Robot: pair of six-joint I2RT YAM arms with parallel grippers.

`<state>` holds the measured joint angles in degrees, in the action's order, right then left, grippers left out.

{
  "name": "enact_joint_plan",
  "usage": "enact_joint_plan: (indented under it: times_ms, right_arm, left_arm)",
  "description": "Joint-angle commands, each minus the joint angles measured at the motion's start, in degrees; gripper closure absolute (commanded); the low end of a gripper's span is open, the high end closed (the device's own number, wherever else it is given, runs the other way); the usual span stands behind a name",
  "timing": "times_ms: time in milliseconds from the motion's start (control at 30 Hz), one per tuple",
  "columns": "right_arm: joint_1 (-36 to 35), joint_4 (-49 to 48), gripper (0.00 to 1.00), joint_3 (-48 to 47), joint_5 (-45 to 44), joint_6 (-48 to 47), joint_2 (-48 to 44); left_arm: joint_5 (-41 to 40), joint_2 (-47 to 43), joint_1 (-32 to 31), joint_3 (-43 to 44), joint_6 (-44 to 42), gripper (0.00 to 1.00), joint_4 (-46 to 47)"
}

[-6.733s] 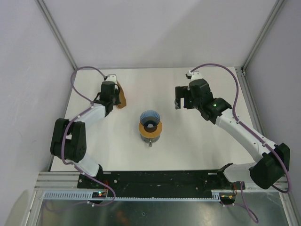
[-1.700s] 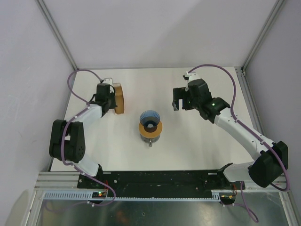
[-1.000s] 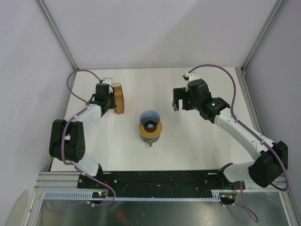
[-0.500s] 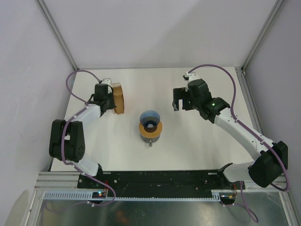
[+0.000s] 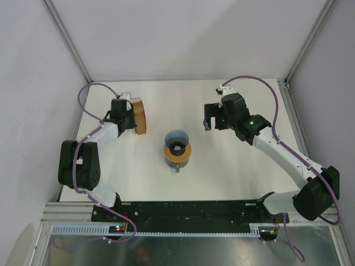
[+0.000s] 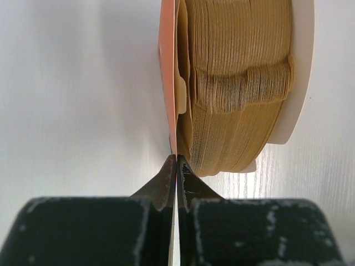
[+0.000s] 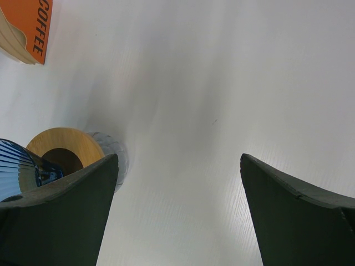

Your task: Place the coffee filter in the dripper

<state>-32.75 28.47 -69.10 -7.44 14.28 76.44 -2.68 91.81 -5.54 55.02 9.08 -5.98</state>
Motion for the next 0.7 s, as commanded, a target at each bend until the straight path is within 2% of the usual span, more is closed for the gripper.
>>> enact_joint_plan:
  times_ms: [0,667]
  right_arm:
    - [0.1,-1.0,0.04,-0.1,0.2,-0.6,-0.7]
    - [0.1,-1.3,0.04,-0.1,0.4,-0.5,-0.4]
  left_arm:
    - [1.9,-1.8,0.4,0.1,0.5,1.0,-0.1]
    - [6.1,-5.9,0.6,-2.1,-0.7,1.0,-3.3]
